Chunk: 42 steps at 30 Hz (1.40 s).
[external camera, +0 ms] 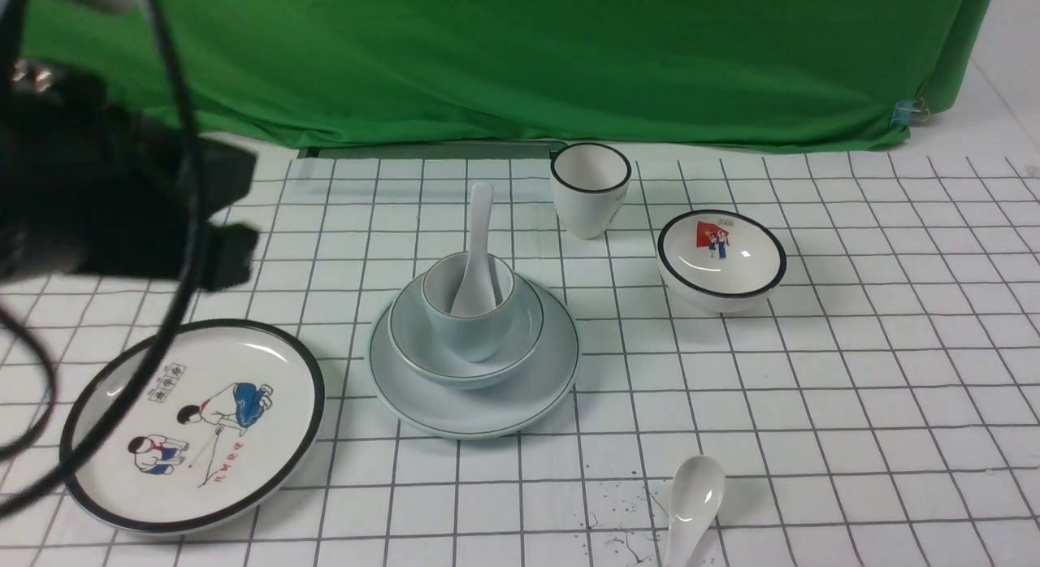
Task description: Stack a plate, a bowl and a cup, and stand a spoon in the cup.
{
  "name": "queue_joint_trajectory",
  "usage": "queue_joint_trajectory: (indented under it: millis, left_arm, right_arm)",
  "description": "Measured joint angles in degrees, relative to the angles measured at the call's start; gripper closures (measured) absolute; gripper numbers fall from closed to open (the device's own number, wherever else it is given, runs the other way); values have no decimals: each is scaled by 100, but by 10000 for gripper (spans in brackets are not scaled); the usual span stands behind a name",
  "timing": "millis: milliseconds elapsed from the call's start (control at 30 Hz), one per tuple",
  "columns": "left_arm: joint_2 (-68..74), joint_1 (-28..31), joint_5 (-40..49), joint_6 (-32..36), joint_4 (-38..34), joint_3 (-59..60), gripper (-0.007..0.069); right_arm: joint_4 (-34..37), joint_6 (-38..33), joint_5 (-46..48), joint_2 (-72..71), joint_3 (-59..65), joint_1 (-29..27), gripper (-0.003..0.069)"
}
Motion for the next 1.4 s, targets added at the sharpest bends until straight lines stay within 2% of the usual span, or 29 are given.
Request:
queue_joint_trajectory:
  millis: [100,333,567,733,1400]
  left_arm:
    - [-685,0,67,-167,5,551,662]
    - [-2975,0,192,-775,19,2219,661]
    - [-4514,0,275,-807,44,2694,661]
    - [-4911,0,280,-807,67,2699,660]
    - [-4921,0,280,-807,67,2700,656]
  right_arm:
    - [57,0,-193,0,0,0,648]
    - [229,-158,-1528,-675,610,0,648]
    - [240,-164,-2810,-1770,1596,0,648]
    - [246,-164,-2993,-1988,1859,0,645]
    - [246,-159,-3000,-1988,1893,0,601]
